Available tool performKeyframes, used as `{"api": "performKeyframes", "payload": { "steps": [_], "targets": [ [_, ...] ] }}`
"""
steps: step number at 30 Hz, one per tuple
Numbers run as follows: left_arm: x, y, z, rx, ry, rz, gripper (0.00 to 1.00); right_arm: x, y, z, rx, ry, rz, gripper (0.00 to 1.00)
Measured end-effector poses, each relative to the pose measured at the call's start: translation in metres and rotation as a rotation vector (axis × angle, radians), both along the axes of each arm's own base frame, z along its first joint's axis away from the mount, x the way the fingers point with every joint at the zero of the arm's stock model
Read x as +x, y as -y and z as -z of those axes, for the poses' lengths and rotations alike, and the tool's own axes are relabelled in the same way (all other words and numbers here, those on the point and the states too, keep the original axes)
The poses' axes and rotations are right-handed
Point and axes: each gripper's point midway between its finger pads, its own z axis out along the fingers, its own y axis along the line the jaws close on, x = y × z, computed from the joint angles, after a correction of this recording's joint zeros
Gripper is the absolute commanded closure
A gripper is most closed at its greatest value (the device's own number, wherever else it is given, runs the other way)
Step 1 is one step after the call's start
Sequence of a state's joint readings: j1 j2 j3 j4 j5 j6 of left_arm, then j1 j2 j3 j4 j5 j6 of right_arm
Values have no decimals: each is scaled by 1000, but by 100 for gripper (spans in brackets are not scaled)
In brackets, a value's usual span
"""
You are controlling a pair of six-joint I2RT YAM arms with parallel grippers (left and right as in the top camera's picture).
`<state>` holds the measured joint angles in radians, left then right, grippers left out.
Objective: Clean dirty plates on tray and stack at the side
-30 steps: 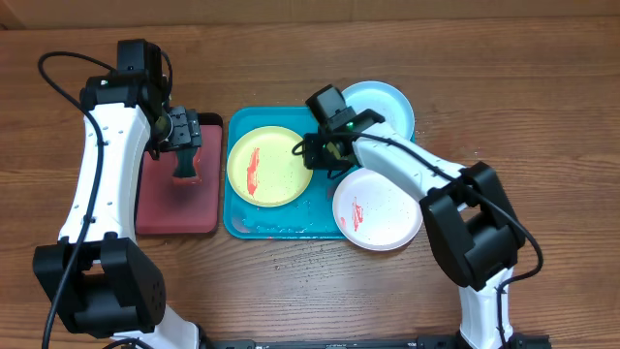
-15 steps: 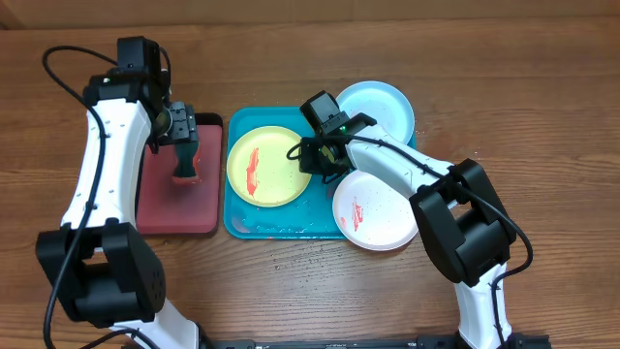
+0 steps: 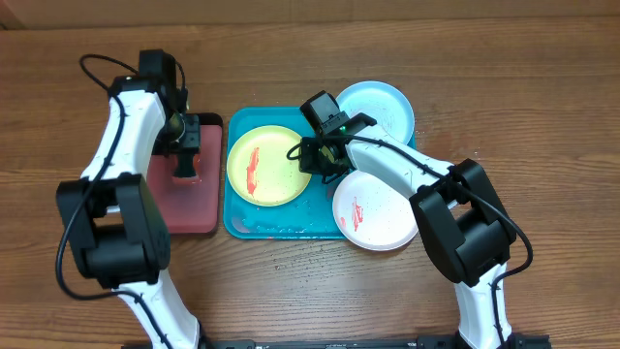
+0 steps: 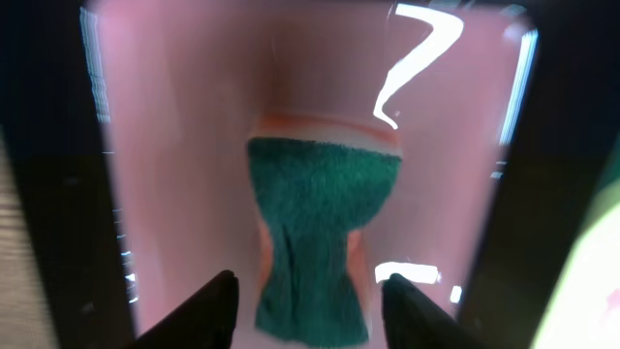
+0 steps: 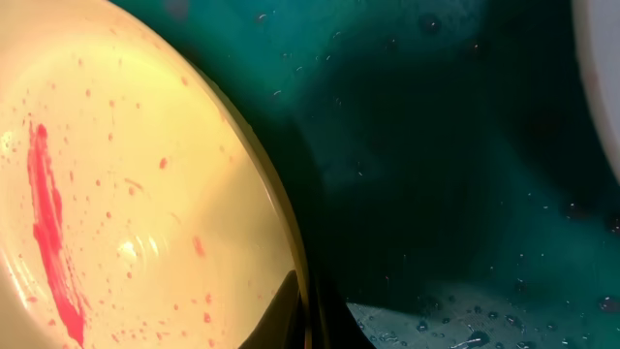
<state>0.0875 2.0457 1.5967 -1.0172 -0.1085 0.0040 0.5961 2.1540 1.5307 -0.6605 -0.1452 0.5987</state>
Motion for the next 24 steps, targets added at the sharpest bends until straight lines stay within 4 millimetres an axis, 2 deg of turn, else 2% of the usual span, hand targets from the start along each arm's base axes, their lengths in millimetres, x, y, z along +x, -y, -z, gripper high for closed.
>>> {"api": "performKeyframes", "payload": {
  "steps": [5,7,10,11,24],
  "targets": [
    [-5,1,30,-9,-72,4,68,0,0,0,-1,1,0,96],
    [-4,1,35,-9,-80,5,75,0,0,0,-2,2,0,96],
    [-4,1,36,-9,-80,4,93,1,0,0,-2,3,1,96],
    [-4,1,36,-9,-78,4,96,0,0,0,-3,2,1,96],
    [-3,1,37,-8,-76,15,96,0,0,0,-3,3,1,96]
  ]
}}
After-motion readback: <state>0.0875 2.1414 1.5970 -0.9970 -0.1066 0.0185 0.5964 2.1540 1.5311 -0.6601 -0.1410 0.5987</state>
